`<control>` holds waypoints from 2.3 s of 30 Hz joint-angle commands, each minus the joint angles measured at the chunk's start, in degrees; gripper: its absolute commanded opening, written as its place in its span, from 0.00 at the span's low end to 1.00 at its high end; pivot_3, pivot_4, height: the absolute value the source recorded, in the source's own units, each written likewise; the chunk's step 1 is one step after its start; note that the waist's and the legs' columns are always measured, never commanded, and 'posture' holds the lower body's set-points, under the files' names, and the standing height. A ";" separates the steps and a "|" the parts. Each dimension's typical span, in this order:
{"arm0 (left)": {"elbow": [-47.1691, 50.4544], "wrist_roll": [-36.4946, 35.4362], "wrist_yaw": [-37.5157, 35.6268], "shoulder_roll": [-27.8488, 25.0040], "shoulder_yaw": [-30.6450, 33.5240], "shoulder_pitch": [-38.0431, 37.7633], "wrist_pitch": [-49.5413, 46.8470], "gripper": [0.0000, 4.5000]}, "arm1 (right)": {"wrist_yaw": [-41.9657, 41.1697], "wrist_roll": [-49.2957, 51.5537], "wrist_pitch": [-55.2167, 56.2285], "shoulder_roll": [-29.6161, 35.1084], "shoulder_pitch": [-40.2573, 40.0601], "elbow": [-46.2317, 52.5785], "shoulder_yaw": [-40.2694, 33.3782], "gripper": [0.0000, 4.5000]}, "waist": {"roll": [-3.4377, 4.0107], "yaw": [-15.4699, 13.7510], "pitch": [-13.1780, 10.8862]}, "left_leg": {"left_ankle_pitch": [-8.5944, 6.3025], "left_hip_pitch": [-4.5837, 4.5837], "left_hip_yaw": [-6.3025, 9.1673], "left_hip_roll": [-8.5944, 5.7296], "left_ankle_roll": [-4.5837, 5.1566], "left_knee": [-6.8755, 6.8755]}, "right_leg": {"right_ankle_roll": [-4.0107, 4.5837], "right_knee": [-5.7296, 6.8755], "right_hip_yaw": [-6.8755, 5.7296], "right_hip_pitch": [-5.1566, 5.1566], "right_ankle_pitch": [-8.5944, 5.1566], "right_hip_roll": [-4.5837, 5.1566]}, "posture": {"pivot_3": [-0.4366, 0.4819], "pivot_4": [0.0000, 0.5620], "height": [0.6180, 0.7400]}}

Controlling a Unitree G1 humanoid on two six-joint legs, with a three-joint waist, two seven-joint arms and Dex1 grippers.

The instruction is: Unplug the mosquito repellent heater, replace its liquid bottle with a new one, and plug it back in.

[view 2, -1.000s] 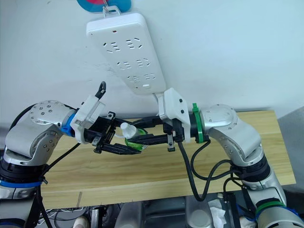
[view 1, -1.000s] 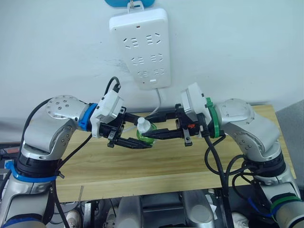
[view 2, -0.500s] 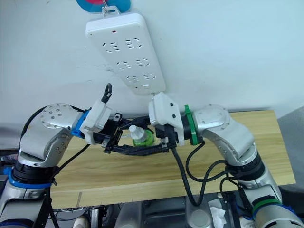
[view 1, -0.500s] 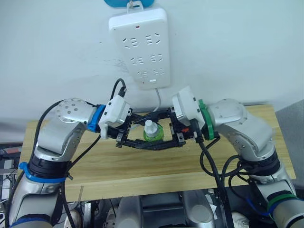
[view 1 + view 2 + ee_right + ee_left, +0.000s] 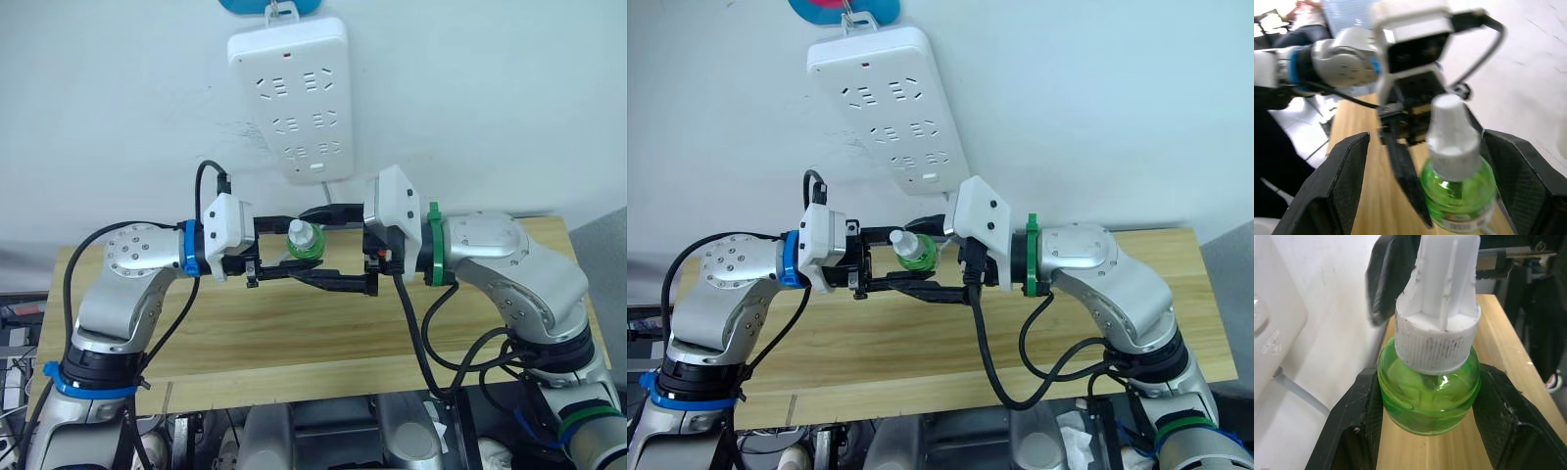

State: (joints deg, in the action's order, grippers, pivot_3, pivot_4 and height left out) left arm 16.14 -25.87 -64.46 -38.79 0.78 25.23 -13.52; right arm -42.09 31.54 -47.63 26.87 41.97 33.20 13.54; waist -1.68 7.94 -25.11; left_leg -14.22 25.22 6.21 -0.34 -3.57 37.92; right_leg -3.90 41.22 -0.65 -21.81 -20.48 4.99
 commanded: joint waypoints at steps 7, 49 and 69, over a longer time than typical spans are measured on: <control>7.09 0.03 8.01 2.28 0.32 -2.49 -1.05 0.49 | 10.47 -0.49 -5.20 -4.59 -0.58 4.78 -0.47 0.85 | 0.00 0.06 0.00 | 0.00 0.00 0.00 0.00 0.00 0.00 | 0.00 0.01 0.01 0.00 0.00 0.00 | 0.26 0.68 1.00; 5.34 -3.14 9.40 0.88 1.48 -0.34 -5.77 0.49 | 14.76 1.95 -8.04 -6.01 0.06 7.14 -1.29 0.25 | 0.00 0.06 0.01 | 0.00 0.00 -0.01 -0.01 0.00 -0.01 | 0.00 -0.01 0.02 -0.01 0.00 0.00 | 0.25 0.70 1.00; 3.03 -9.58 0.49 -3.03 2.01 1.99 -11.88 0.49 | 3.14 2.36 -0.11 -3.41 0.56 4.27 1.15 0.25 | 0.00 0.04 0.01 | 0.00 0.00 -0.01 -0.01 0.00 -0.02 | 0.00 -0.02 0.02 0.00 0.00 -0.01 | 0.27 0.70 1.00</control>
State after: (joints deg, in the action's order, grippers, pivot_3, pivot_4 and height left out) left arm 18.01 -33.87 -63.39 -41.43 1.71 26.78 -24.88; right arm -35.57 32.00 -50.14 23.83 41.87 34.65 13.11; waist -1.68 7.99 -25.11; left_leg -14.23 25.22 6.20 -0.35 -3.56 37.90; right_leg -3.90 41.20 -0.63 -21.81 -20.48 4.99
